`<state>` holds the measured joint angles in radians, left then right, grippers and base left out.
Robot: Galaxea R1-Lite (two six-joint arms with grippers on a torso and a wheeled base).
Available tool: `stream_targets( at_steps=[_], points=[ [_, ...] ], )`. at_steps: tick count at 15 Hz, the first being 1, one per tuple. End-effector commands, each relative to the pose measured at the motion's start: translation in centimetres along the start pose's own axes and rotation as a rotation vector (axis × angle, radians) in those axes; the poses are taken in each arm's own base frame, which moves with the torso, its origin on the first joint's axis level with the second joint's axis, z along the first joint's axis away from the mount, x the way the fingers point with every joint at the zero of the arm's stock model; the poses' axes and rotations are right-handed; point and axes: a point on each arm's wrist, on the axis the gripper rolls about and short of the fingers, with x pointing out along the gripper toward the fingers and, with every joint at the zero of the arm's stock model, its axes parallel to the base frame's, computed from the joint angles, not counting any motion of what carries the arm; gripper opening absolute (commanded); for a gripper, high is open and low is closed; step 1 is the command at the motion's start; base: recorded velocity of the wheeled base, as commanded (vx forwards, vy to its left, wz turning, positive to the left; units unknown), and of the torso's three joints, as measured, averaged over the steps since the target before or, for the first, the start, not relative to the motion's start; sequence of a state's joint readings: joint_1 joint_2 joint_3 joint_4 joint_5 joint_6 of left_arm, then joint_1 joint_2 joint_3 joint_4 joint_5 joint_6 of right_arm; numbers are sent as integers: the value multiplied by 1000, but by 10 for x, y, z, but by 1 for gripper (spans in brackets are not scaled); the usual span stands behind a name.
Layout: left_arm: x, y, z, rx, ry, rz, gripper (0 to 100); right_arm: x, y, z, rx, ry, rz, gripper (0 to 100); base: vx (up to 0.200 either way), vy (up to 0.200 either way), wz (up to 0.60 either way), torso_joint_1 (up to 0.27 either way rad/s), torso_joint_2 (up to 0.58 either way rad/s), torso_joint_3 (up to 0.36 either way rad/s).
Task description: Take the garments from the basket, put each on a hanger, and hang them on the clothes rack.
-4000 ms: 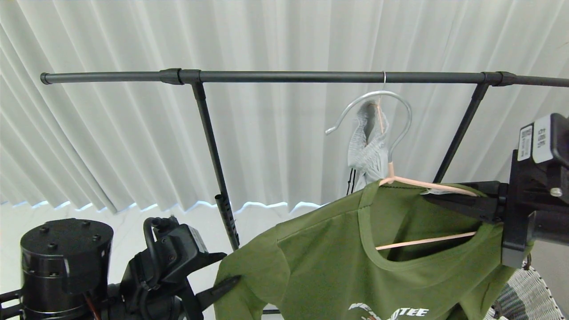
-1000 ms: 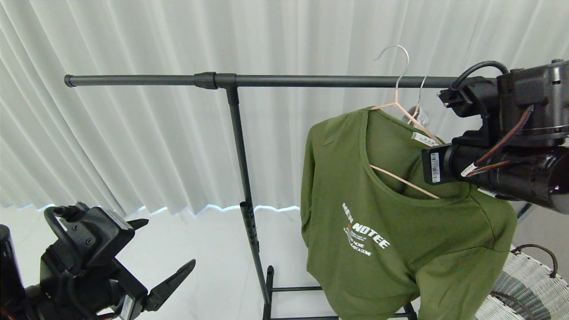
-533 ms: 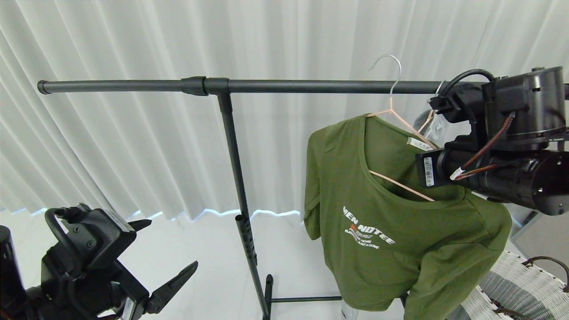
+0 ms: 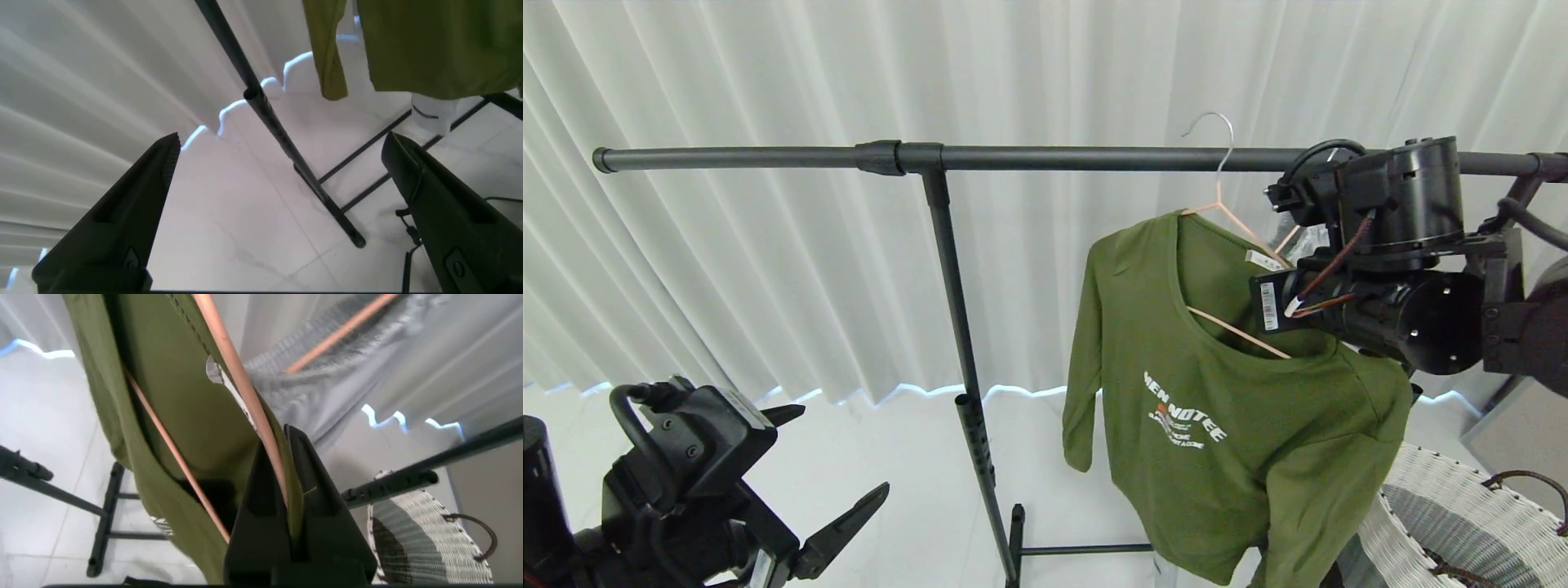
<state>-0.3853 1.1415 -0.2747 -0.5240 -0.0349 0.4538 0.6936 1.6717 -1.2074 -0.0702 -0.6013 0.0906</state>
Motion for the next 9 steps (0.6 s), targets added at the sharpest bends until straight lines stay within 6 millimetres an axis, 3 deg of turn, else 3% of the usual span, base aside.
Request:
stream_targets(
  at_steps=[1,9],
  points=[
    [0,0,0,0,2,-1,100,15,9,-8,-22,32,-3,0,0,0,0,0,0,0],
    [0,-3,1,9,-9,-21,100,25,17,-5,-22,30,-3,0,0,0,0,0,0,0]
  ],
)
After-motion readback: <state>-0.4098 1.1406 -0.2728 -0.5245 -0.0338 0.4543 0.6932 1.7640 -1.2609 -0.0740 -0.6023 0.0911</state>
